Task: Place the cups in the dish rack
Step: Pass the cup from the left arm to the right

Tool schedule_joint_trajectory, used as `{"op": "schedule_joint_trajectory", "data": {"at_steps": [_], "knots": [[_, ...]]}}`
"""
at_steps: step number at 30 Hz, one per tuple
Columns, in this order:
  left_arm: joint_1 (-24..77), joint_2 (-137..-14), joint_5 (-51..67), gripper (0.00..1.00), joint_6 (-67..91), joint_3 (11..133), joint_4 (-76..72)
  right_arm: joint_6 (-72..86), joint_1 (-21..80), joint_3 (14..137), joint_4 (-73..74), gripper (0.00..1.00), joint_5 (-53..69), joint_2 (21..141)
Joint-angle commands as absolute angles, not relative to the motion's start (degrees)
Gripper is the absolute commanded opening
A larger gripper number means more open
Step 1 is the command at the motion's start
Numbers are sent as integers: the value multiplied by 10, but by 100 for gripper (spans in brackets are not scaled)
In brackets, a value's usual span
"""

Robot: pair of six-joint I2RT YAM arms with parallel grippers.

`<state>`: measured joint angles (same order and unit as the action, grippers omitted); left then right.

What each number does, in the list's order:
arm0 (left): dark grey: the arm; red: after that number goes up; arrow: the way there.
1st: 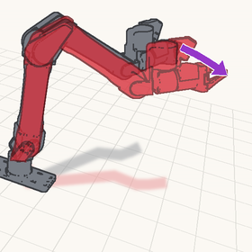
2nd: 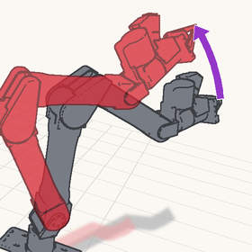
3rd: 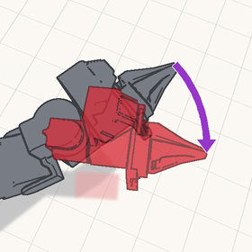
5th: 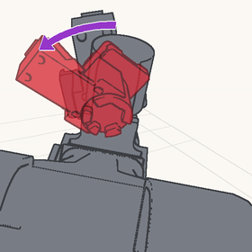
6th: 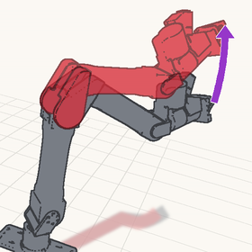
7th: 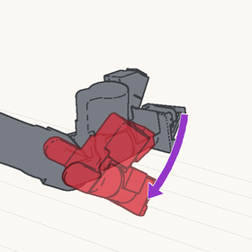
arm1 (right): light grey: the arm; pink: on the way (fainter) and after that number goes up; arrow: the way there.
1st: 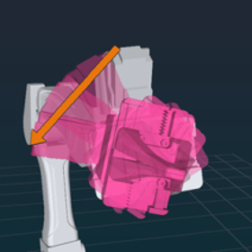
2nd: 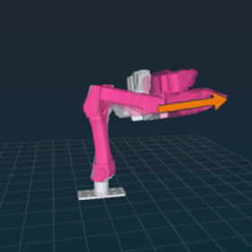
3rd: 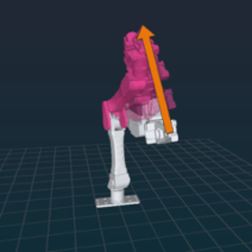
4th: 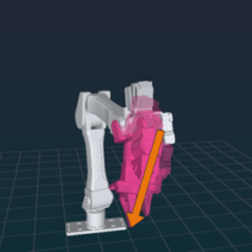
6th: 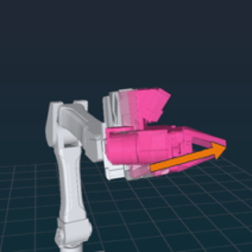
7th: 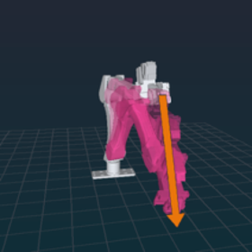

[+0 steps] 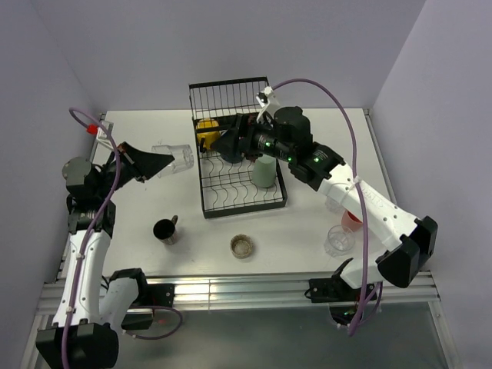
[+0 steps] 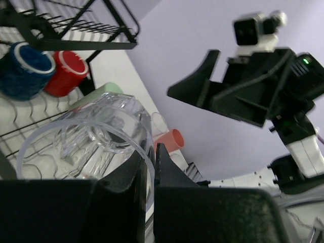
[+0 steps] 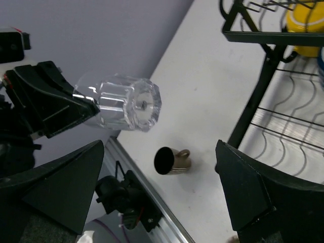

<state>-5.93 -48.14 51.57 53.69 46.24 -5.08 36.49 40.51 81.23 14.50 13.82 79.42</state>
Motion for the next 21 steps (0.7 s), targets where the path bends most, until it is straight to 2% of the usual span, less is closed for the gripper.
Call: {"op": "schedule_joint_trajectory", "data": {"at_steps": [1,4,8,15,21], "knots": [[-63,-452,589,0,614,442,-235,398,407,820,59,99,202,802],[-63,-450,607,0,670,420,-292,417,407,802,17,99,230,803],[-64,-461,622,0,775,390,-448,437,407,781,-28,99,255,805],[-64,-487,624,0,872,367,-586,469,408,746,-105,100,301,806],[-64,-500,622,0,906,363,-626,487,418,735,-150,100,327,816]]}}
